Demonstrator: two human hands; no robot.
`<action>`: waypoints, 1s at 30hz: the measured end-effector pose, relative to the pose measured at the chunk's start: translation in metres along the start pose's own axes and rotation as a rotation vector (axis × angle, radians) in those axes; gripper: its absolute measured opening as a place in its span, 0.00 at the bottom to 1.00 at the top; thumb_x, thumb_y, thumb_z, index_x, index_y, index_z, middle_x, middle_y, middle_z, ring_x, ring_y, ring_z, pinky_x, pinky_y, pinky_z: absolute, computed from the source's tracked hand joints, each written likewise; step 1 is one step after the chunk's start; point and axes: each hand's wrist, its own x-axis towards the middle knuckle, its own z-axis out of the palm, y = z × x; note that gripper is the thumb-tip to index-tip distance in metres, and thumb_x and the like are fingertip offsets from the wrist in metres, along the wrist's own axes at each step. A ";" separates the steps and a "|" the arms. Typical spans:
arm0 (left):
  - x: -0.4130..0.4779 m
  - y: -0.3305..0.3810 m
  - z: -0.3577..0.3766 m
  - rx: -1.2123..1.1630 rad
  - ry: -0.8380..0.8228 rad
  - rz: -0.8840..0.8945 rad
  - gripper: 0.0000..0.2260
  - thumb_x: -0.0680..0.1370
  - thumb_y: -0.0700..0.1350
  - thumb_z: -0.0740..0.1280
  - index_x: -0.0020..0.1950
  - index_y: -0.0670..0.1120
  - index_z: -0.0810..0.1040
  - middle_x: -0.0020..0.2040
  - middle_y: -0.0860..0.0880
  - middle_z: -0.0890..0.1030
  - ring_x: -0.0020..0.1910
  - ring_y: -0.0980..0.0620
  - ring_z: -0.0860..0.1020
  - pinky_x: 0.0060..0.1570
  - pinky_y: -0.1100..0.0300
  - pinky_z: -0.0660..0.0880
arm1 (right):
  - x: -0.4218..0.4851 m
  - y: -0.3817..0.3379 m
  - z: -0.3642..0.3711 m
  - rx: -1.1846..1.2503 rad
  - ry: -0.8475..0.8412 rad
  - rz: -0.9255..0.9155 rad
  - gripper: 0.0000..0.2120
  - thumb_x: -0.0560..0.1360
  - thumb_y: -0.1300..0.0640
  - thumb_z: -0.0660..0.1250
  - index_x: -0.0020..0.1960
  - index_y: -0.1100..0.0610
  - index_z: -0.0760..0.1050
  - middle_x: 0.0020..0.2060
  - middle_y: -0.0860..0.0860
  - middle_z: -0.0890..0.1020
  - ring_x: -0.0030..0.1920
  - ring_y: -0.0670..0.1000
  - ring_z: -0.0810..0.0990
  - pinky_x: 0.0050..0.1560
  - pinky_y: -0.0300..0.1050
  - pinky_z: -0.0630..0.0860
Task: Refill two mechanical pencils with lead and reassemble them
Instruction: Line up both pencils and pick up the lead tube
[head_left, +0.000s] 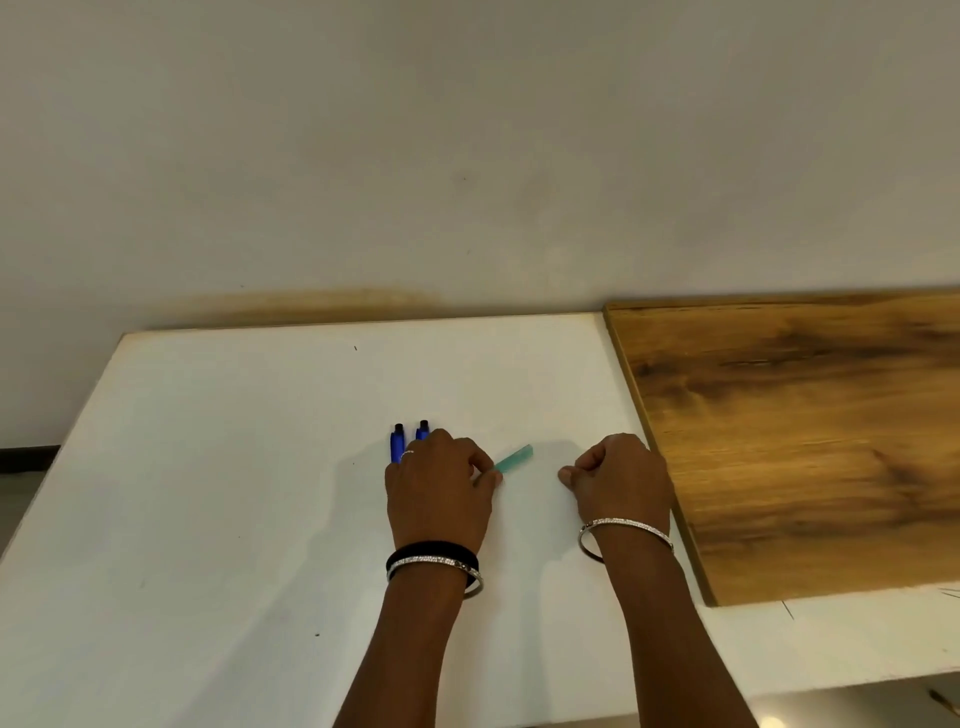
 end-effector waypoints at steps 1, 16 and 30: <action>0.000 0.001 -0.001 -0.064 0.012 -0.001 0.04 0.73 0.53 0.71 0.45 0.54 0.81 0.44 0.55 0.77 0.46 0.56 0.76 0.48 0.60 0.71 | 0.000 0.001 0.001 -0.012 -0.011 -0.013 0.11 0.70 0.55 0.76 0.47 0.60 0.81 0.45 0.56 0.85 0.47 0.55 0.84 0.47 0.43 0.77; 0.004 0.005 -0.006 -0.628 -0.152 -0.057 0.03 0.73 0.44 0.74 0.45 0.49 0.84 0.35 0.51 0.84 0.35 0.54 0.83 0.35 0.61 0.81 | 0.005 -0.006 -0.010 0.995 -0.109 -0.072 0.05 0.70 0.64 0.74 0.46 0.61 0.84 0.39 0.59 0.86 0.40 0.55 0.85 0.39 0.40 0.82; 0.003 -0.004 -0.010 -0.691 -0.098 -0.099 0.03 0.73 0.43 0.73 0.45 0.48 0.85 0.34 0.52 0.84 0.29 0.56 0.83 0.34 0.67 0.80 | 0.000 -0.006 -0.003 0.983 -0.194 -0.032 0.06 0.72 0.68 0.71 0.49 0.64 0.83 0.41 0.61 0.85 0.41 0.58 0.86 0.45 0.48 0.83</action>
